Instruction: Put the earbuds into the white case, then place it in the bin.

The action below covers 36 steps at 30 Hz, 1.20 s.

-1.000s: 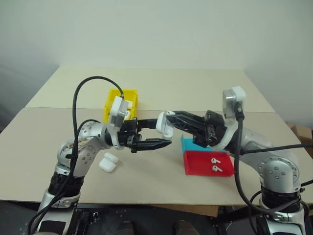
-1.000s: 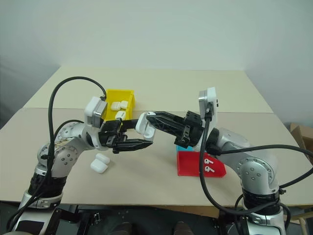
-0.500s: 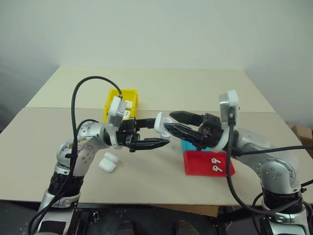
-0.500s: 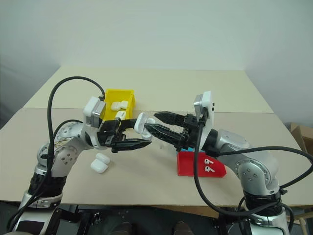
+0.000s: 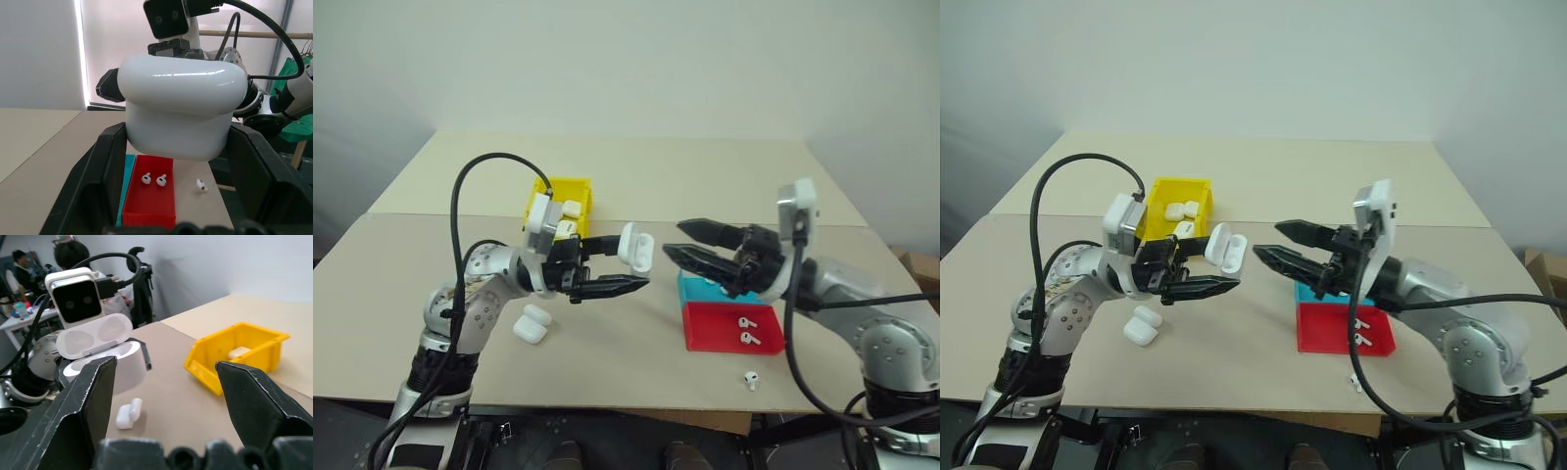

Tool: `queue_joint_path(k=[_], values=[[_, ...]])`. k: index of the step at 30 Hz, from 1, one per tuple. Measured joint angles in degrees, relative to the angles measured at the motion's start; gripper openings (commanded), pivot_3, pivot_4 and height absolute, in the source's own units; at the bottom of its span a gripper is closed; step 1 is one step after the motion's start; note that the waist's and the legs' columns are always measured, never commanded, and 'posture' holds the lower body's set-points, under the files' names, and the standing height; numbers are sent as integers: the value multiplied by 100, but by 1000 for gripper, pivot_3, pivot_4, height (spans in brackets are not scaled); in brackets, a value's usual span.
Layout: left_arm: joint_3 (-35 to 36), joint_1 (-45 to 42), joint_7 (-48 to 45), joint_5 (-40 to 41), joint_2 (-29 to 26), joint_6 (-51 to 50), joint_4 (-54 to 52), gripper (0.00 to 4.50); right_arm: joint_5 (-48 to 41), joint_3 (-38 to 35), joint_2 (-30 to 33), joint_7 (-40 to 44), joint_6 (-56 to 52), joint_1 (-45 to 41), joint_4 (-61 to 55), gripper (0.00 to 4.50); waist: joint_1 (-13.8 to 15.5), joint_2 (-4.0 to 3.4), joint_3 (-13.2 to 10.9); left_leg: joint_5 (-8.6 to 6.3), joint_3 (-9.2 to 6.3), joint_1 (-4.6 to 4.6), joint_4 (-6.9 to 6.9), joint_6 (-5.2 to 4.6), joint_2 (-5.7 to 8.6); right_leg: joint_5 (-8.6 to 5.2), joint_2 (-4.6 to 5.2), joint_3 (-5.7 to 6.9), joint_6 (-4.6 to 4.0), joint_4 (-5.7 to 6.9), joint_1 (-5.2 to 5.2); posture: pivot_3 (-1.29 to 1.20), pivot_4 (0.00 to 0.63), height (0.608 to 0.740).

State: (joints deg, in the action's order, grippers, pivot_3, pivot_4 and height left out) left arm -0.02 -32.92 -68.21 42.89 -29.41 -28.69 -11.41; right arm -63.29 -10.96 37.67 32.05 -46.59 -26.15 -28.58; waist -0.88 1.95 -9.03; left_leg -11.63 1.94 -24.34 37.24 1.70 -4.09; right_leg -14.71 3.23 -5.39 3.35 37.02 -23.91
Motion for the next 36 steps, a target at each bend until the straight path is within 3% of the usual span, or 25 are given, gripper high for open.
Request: queue_joint_path(k=[6,12,14,17,22,36], values=[[23,105,50,23,5,-17,-140,2762,-41,-285,574,54,-159,250,126,3797,-4,0,0,0,1,0,0,0,0,0,0,-2,0,-1,0,0,150,740],[49,193,87,137,-66,-68,-271,2762,410,-217,1957,441,-623,277,227,3797,-4,0,0,0,3,1,0,0,1,-1,1,-3,0,-2,-1,0,150,740],[87,230,85,178,-159,-126,-313,2762,803,63,2646,834,-667,303,210,3797,-6,-1,0,0,5,1,-2,0,1,-2,2,-4,-1,-2,-5,0,150,740],[136,311,67,218,-279,-160,-374,2762,1254,364,3145,1452,-593,542,95,3797,-10,0,0,-1,5,2,-5,-1,1,-5,2,-4,0,-2,-5,0,150,740],[138,487,4,223,-416,-168,-455,2762,1757,1008,3287,2051,-516,742,-300,3797,-8,0,0,0,6,2,-2,-1,1,-5,2,-5,0,1,-7,0,150,740],[148,621,62,374,-454,-176,-677,2762,3149,1632,3572,2233,-426,922,-363,3797,8,0,0,-1,7,2,-1,-1,1,-5,3,-4,0,0,-7,0,150,740]])
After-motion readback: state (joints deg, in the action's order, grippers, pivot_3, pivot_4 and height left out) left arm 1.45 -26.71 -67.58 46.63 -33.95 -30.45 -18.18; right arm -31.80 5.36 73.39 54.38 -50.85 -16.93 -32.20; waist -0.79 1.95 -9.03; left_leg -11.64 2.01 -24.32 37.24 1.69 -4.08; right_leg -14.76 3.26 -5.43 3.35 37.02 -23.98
